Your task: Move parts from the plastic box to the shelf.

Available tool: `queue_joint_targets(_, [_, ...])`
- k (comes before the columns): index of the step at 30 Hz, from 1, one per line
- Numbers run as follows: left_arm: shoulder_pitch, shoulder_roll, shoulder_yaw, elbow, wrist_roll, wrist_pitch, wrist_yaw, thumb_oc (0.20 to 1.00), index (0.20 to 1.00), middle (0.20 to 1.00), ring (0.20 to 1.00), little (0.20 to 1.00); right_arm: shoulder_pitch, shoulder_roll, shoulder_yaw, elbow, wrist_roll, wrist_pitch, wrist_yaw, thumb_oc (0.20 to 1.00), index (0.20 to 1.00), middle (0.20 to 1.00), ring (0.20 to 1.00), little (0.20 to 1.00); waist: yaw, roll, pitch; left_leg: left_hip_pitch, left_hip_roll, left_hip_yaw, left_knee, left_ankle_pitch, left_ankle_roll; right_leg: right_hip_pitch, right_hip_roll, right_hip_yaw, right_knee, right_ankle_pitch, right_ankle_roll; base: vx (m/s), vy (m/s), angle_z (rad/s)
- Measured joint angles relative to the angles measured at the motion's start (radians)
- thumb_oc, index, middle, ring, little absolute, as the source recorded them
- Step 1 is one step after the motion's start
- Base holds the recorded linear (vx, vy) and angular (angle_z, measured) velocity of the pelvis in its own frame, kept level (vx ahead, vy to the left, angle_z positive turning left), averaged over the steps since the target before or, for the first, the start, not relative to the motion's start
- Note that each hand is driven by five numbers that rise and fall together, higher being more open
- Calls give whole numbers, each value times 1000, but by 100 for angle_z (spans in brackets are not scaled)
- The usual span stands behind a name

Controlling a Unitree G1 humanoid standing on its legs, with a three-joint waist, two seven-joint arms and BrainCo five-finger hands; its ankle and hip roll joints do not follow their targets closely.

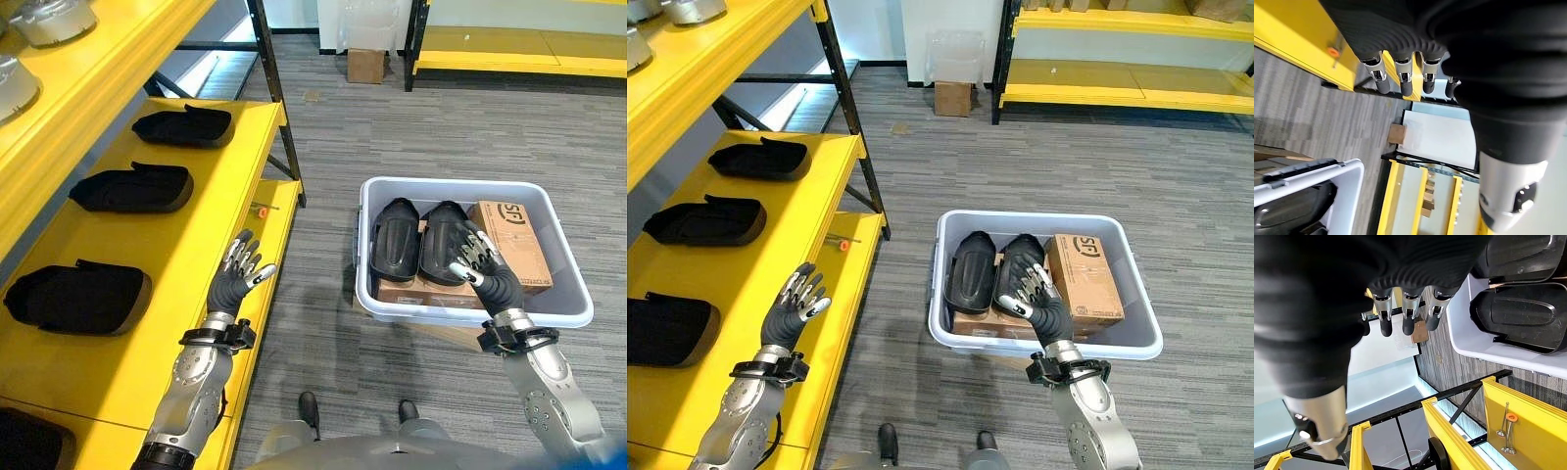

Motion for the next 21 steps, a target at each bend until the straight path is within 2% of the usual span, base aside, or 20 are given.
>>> queue_joint_targets(5, [-7, 5, -4, 0, 1, 0, 6, 1000, 1000, 1000, 1000, 1000, -4, 2, 9, 2, 0, 1, 1, 1000, 1000, 1000, 1000, 1000, -5, 10, -7, -1, -1, 23, 2, -6, 14, -71, 0, 6, 109, -13, 19, 1, 89, -18])
queue_joint_targets(7, [-21, 10, -6, 6, 2, 1, 8, 1000, 1000, 1000, 1000, 1000, -16, 3, 14, 7, 0, 2, -1, 1000, 1000, 1000, 1000, 1000, -16, 14, -1, -7, -2, 27, 8, -14, 37, -154, 11, 3, 251, -21, 42, -35, 80, -17])
queue_joint_targets(9, [-25, 37, -13, 5, 3, 1, 8, 1000, 1000, 1000, 1000, 1000, -23, 1, 38, 14, 0, 2, -2, 1000, 1000, 1000, 1000, 1000, -24, 13, 1, -4, -3, 48, 4, -13, 42, -234, 11, -29, 384, -12, 57, 49, 34, -24])
queue_joint_targets(10, [-23, 41, -11, 5, 2, 1, 9, 1000, 1000, 1000, 1000, 1000, -22, 1, 46, 16, 0, 3, -1, 1000, 1000, 1000, 1000, 1000, -22, 10, 0, -2, -8, 52, 3, -16, 40, -235, 4, -39, 385, -11, 56, 93, -8, -22])
queue_joint_targets(12, [-15, 52, -10, 3, 3, 1, 10, 1000, 1000, 1000, 1000, 1000, -23, 14, 55, 23, 0, 2, -1, 1000, 1000, 1000, 1000, 1000, -14, 14, 4, 4, -12, 64, -3, -18, 41, -240, -43, -94, 364, -20, 29, 74, -76, -16])
queue_joint_targets(13, [-8, 55, -8, 4, 2, 1, 10, 1000, 1000, 1000, 1000, 1000, -26, 22, 61, 28, 1, 3, -2, 1000, 1000, 1000, 1000, 1000, -9, 14, 3, 8, -10, 92, -4, -5, 54, -242, -88, -143, 355, -27, 4, 76, -98, -27])
queue_joint_targets(14, [3, 54, -8, 5, 2, 1, 10, 1000, 1000, 1000, 1000, 1000, -28, 20, 74, 31, 1, 5, -2, 1000, 1000, 1000, 1000, 1000, 3, 19, -1, 4, -12, 107, -3, -9, 54, -240, -144, -201, 331, -11, -3, 78, -115, -44])
queue_joint_targets(16, [28, 62, 0, 6, 1, 0, 10, 1000, 1000, 1000, 1000, 1000, -31, 28, 98, 32, 1, 8, 1, 1000, 1000, 1000, 1000, 1000, 29, 25, -7, -9, 4, 111, -16, -14, 31, -232, -283, -254, 134, 70, 57, 183, -257, -54])
queue_joint_targets(17, [36, 67, 5, 13, 1, 1, 10, 1000, 1000, 1000, 1000, 1000, -41, 28, 100, 39, 0, 9, 0, 1000, 1000, 1000, 1000, 1000, 38, 12, -6, -5, 9, 105, -28, -1, 11, -225, -317, -281, -7, 115, 117, 263, -375, -53])
queue_joint_targets(19, [60, 66, 13, 20, 1, 1, 9, 1000, 1000, 1000, 1000, 1000, -48, 28, 103, 46, -10, 12, -2, 1000, 1000, 1000, 1000, 1000, 28, -3, -3, 13, 28, 112, -29, 2, -28, -227, -336, -321, -70, 171, 123, 209, -335, -29])
queue_joint_targets(21, [71, 56, 11, 22, 1, 2, 7, 1000, 1000, 1000, 1000, 1000, -3, 28, 101, 41, -10, 13, -1, 1000, 1000, 1000, 1000, 1000, 4, -30, -16, 29, 49, 85, -30, 3, -73, -164, -301, -322, -53, 189, 122, 147, -250, 46])
